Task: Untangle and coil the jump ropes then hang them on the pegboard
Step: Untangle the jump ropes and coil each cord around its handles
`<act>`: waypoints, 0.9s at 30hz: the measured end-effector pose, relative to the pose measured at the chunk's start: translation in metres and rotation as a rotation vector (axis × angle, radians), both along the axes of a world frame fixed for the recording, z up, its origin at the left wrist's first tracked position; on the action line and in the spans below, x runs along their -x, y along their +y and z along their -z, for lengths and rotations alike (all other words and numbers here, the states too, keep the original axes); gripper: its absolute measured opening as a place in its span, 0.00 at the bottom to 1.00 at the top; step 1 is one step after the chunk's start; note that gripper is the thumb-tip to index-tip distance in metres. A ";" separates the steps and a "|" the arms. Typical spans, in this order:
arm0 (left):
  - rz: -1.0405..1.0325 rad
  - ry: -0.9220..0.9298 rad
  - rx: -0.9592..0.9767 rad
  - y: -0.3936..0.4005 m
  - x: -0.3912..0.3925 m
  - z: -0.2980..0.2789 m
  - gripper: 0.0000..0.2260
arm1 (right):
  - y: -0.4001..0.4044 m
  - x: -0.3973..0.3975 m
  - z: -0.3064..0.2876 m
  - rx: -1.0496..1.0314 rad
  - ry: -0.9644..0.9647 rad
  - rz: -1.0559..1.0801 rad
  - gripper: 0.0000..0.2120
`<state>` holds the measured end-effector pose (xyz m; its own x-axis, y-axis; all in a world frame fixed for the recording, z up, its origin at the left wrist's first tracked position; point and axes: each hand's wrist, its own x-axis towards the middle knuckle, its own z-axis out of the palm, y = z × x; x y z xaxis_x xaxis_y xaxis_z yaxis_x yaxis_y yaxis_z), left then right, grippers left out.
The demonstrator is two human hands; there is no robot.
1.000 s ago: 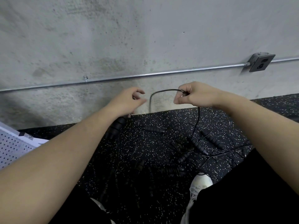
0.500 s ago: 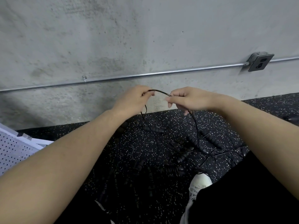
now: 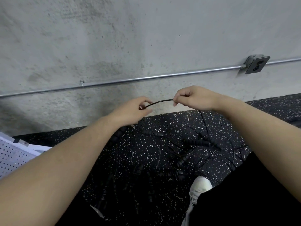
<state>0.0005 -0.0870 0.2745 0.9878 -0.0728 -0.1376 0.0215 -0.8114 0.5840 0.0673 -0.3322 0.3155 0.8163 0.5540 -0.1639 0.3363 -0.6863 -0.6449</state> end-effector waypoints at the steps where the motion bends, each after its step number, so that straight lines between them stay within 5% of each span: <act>1: 0.056 -0.006 0.006 -0.010 0.002 -0.002 0.12 | 0.001 0.001 0.000 -0.006 0.003 -0.003 0.10; 11: 0.182 0.020 0.052 -0.060 -0.008 -0.013 0.11 | -0.015 0.014 0.008 -0.012 0.104 -0.048 0.12; 21: -0.256 -0.146 0.416 -0.062 -0.035 -0.004 0.10 | -0.066 0.016 0.030 0.160 0.236 0.011 0.20; 27: -0.393 -0.088 0.503 -0.074 -0.047 0.016 0.09 | -0.081 0.015 0.029 0.000 0.180 0.115 0.16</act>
<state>0.0472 -0.1610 0.2581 0.9599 0.2626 -0.0984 0.1964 -0.3790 0.9043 0.0518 -0.4128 0.2864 0.8317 0.4589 -0.3125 0.1352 -0.7133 -0.6877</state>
